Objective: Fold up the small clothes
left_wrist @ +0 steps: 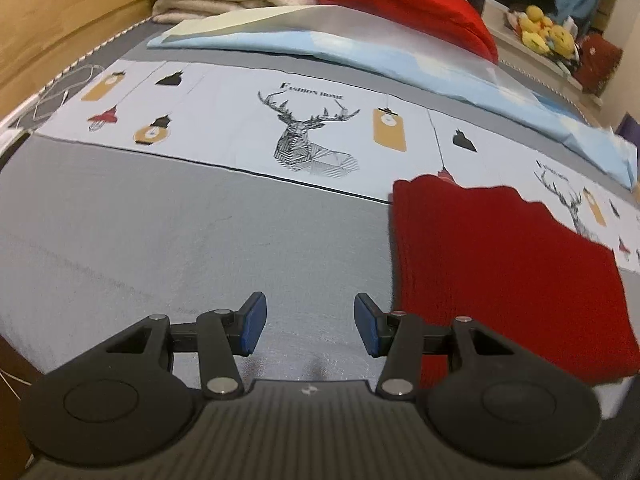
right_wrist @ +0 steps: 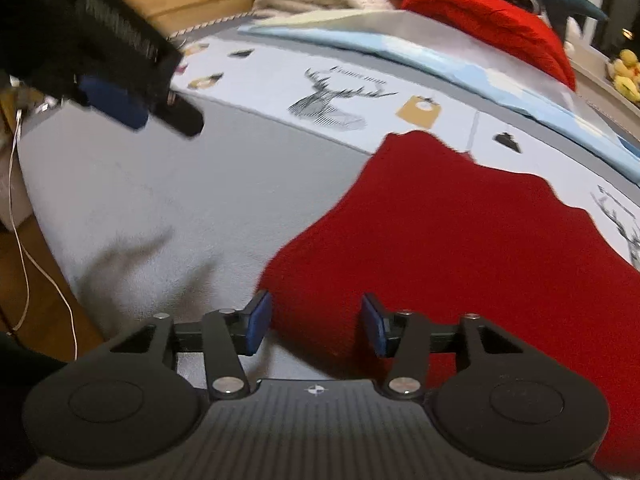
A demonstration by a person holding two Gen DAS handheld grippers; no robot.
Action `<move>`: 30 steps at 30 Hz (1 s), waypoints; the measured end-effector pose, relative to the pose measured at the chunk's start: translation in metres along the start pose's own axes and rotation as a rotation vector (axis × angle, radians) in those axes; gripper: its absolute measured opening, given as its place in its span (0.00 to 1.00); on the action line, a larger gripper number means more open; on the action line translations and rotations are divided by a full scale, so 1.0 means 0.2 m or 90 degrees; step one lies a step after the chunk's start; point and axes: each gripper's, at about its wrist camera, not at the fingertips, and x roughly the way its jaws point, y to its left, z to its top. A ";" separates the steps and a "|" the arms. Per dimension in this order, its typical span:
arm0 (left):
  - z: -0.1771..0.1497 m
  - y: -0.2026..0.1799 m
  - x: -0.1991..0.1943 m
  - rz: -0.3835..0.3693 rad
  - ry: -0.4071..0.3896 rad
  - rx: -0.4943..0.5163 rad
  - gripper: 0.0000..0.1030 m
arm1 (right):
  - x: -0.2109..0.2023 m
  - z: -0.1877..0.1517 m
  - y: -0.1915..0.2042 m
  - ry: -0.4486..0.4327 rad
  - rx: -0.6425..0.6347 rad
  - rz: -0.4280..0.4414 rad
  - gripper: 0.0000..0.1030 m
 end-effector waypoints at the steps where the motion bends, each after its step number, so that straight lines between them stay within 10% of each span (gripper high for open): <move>1: 0.00 0.01 0.00 -0.001 0.000 -0.004 0.52 | 0.04 0.00 0.03 0.013 -0.010 -0.003 0.59; 8: 0.02 0.09 -0.02 0.003 -0.006 -0.019 0.52 | 0.19 -0.04 0.11 0.052 -0.062 -0.045 0.62; 20: 0.01 0.07 -0.01 0.009 -0.001 -0.020 0.52 | 0.10 0.03 -0.10 0.031 0.108 0.004 0.20; 30: 0.02 -0.17 0.04 -0.008 0.007 0.013 0.52 | -0.29 0.08 -0.46 -0.097 0.244 0.014 0.18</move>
